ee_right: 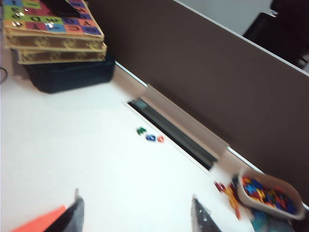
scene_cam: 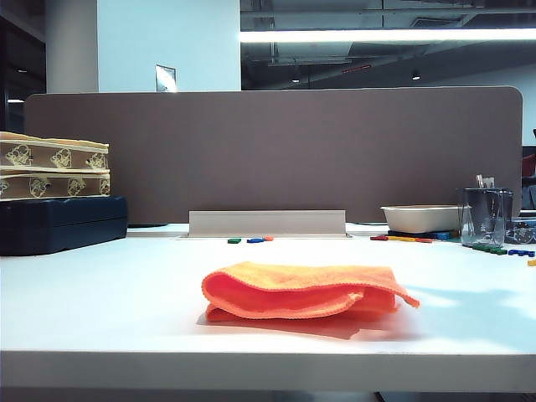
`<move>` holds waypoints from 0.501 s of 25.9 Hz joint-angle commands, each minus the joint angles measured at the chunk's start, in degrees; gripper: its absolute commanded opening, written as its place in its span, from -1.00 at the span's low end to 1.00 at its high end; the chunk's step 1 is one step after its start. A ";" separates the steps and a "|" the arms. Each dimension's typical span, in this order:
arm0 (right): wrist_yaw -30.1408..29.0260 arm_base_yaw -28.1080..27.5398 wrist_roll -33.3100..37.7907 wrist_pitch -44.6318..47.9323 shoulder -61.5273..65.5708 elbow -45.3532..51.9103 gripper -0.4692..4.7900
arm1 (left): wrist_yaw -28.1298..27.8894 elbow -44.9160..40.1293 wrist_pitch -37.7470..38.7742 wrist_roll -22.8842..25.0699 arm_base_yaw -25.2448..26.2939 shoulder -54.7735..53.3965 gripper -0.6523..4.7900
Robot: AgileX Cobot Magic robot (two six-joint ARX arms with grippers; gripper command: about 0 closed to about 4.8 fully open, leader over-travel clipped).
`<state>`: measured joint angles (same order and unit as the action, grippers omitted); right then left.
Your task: Use an orange cloth to wipe the letter magnets on the table away for a distance.
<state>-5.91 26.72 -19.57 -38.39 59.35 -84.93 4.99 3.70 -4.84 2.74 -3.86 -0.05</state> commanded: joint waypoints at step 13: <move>6.45 0.02 -1.66 -14.16 -11.58 0.74 0.20 | 0.39 0.31 0.61 -0.22 0.02 -0.04 -0.78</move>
<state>0.32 26.72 -20.99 -51.42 48.60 -83.85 4.99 3.70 -4.32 2.72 -3.86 -0.05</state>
